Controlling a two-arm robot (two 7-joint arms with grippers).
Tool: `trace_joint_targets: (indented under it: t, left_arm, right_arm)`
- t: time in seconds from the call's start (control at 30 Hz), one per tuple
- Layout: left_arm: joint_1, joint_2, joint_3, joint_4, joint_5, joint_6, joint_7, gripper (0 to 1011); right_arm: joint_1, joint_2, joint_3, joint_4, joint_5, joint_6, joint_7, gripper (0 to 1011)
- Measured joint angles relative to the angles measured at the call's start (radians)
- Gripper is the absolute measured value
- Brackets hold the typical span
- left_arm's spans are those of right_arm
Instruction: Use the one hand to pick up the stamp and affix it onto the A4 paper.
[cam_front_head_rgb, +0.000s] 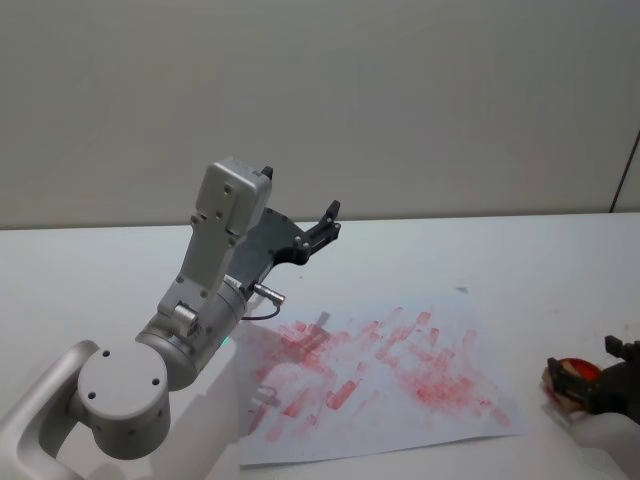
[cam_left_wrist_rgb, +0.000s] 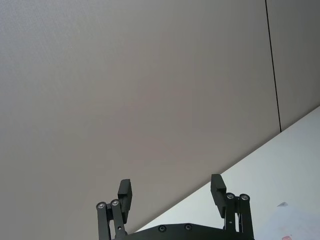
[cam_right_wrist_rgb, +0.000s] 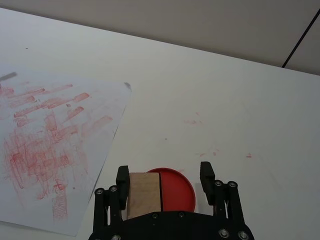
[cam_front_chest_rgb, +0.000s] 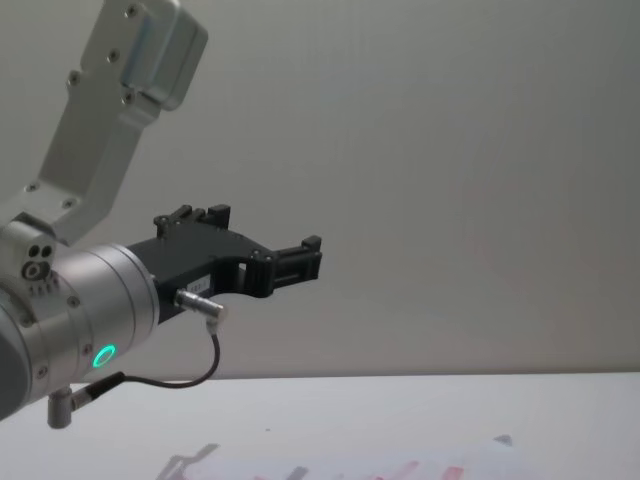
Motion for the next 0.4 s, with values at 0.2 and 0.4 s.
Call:
trace_joint_targets:
  t: [0.2,0.4]
  left_arm:
    - [0.0,0.0,0.0,0.0,0.0,0.0,0.0,1001]
    - [0.0,0.0,0.0,0.0,0.0,0.0,0.0,1001]
  right_arm:
    - [0.002,-0.001,-0.001,0.001,-0.001,0.0,0.001,980]
    - [0.002,-0.001,-0.001,0.002,-0.001,0.0,0.002,1001]
